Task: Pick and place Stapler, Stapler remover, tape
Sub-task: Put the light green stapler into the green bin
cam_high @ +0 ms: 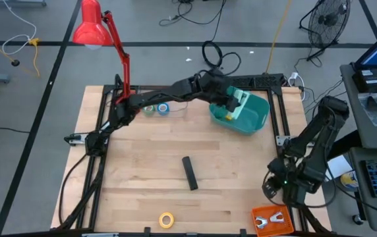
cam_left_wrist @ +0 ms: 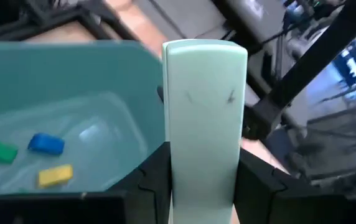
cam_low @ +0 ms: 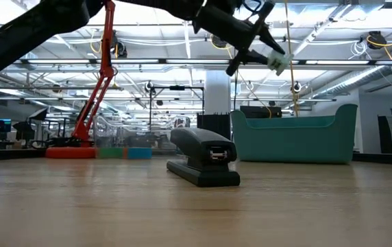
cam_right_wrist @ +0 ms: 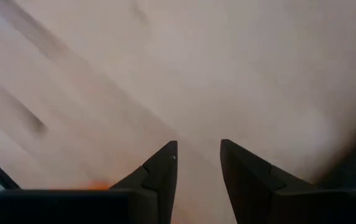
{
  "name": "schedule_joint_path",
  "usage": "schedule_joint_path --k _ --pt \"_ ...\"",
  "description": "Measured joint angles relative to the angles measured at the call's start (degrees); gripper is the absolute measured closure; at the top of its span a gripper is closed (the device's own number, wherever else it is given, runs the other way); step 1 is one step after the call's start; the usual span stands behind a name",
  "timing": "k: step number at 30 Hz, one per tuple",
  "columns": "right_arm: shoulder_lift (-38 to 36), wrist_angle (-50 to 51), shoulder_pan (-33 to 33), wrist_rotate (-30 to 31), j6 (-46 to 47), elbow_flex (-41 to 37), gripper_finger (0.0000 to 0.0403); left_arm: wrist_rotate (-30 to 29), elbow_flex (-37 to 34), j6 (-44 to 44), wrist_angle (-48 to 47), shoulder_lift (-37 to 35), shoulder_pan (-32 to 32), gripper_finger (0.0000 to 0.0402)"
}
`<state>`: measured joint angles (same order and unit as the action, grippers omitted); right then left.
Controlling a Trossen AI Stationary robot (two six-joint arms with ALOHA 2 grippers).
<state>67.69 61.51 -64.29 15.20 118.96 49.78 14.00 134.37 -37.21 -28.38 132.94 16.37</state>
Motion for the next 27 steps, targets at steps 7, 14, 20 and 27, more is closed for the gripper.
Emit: schedule_joint_path --k 7,14,20,27 --pt "-2.64 3.30 0.87 26.21 1.16 0.02 0.0289 1.82 0.00 -1.05 1.81 -1.70 -0.61 0.0272" --pt "-9.84 3.26 0.96 47.56 0.52 0.02 0.0289 4.81 0.07 4.41 -2.70 -6.42 -3.32 0.0271" --pt "-17.67 -2.40 1.04 52.76 -10.92 0.02 0.0289 11.00 0.09 17.39 -18.42 -9.60 -4.97 0.0271" --pt "-28.23 -20.16 8.95 29.23 -43.56 0.02 0.0289 20.89 0.04 30.04 -39.26 -9.70 -7.63 0.0270"
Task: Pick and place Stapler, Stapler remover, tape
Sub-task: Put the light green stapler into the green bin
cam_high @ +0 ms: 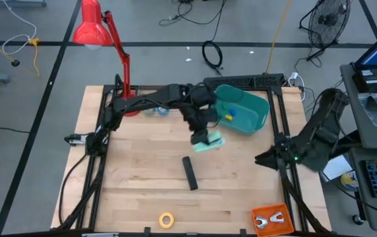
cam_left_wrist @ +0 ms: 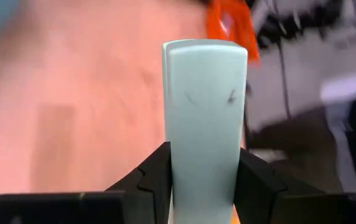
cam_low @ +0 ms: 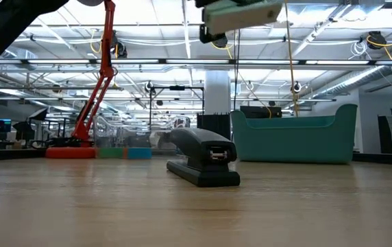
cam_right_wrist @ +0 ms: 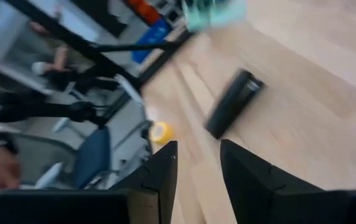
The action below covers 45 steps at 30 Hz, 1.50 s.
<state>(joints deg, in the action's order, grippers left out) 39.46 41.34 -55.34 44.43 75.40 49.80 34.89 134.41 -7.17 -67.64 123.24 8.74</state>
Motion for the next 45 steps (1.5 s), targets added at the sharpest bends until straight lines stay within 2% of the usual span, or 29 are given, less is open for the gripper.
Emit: schedule_joint_path --k 3,7,14,19,23,28,38,45 --pt "-1.83 -7.05 6.68 -6.75 -11.18 0.03 0.0289 3.59 0.00 3.11 -5.63 0.01 -1.08 0.0270" --pt "-1.03 -12.13 17.73 -17.75 -21.10 0.04 0.0289 4.07 0.00 3.79 -6.99 0.02 -2.63 0.0270" --pt "9.91 -21.21 36.71 -39.65 -29.05 0.04 0.0275 4.07 0.00 2.55 -3.67 0.02 -5.10 0.0270" --pt "17.67 -30.22 43.06 -51.65 -32.60 0.02 0.0247 4.29 0.00 2.86 -6.39 0.04 -6.30 0.0270" --pt "21.66 -39.03 45.64 -58.38 -32.38 0.02 0.0228 5.66 0.00 4.29 -8.59 0.09 -8.28 0.0270" --pt "23.76 -44.21 46.37 -61.27 -32.09 0.04 0.0215 5.79 0.00 5.01 -9.15 0.10 -10.55 0.0270" --pt "24.64 -47.57 46.21 -59.87 -30.82 0.04 0.0213 5.38 -0.07 4.01 -4.88 1.82 -11.21 0.0270" --pt "26.90 -47.60 46.11 -58.57 -30.43 0.04 0.0213 3.27 -0.07 3.68 -5.74 1.90 -10.20 0.0270"
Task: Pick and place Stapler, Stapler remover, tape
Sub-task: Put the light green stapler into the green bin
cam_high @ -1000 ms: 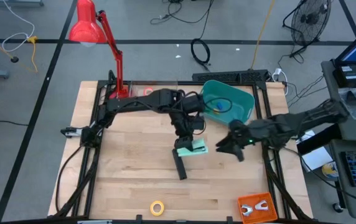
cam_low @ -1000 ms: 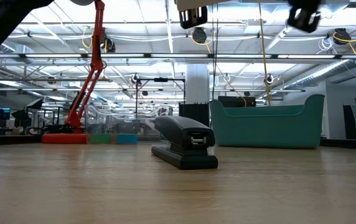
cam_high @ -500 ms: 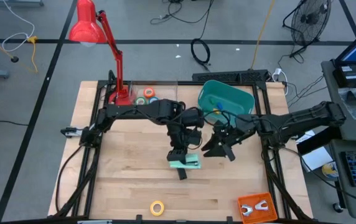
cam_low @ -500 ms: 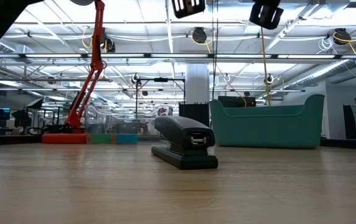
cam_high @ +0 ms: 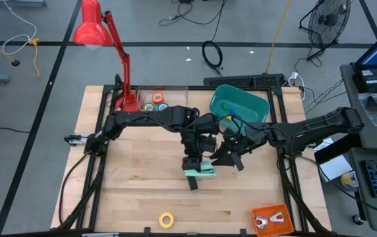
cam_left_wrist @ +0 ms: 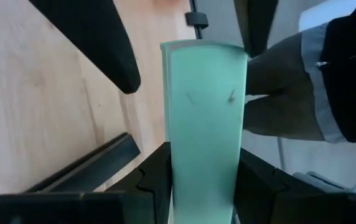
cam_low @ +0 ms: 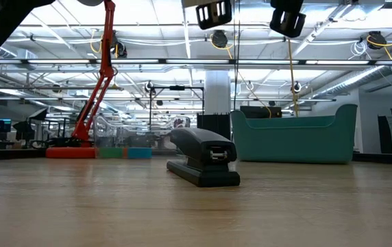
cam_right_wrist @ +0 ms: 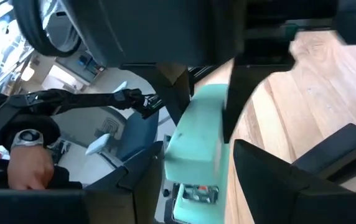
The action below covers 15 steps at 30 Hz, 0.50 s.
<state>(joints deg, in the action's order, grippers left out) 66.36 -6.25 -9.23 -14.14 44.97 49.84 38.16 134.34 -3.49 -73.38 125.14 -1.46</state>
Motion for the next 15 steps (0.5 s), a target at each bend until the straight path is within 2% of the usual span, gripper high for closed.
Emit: schedule_joint_path --k 15 --pt "5.87 -7.86 -1.01 0.63 0.79 -0.04 0.0211 1.21 0.01 0.02 0.23 0.04 1.56 0.0270"
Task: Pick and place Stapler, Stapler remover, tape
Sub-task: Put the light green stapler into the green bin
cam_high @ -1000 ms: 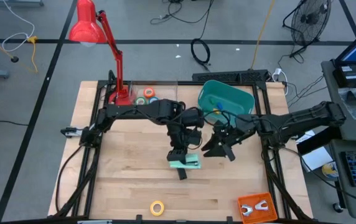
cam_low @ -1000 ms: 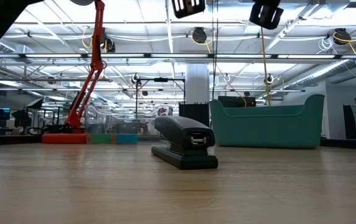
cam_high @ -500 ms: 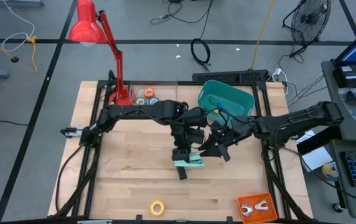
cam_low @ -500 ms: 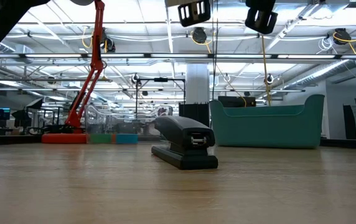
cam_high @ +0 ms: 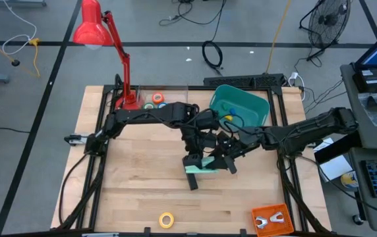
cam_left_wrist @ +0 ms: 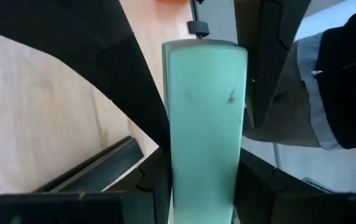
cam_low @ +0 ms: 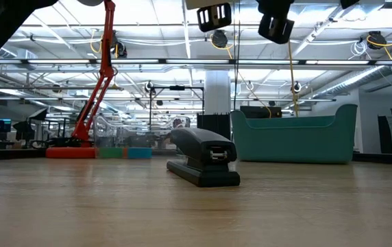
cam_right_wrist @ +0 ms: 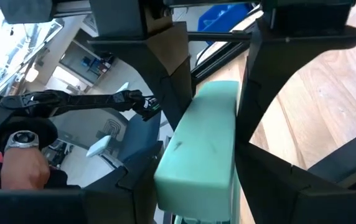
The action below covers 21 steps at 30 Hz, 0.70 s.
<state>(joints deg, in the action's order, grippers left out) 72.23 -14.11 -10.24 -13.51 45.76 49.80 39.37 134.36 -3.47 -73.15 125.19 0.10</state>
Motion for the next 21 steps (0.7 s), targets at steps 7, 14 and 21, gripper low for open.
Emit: schedule_joint_path --k 7,14,21 --pt "-0.17 -1.26 0.00 -0.05 -0.23 0.02 0.0211 1.33 0.01 0.66 -1.15 0.00 -0.85 0.0270" --pt "-0.17 -1.66 0.00 -0.01 -0.11 0.02 0.0211 0.57 -0.01 0.33 -0.44 0.00 -0.98 0.0270" --pt "-0.17 -0.75 0.02 -0.03 0.02 0.04 0.0231 0.22 -0.01 -0.09 -0.25 0.00 -0.87 0.0270"
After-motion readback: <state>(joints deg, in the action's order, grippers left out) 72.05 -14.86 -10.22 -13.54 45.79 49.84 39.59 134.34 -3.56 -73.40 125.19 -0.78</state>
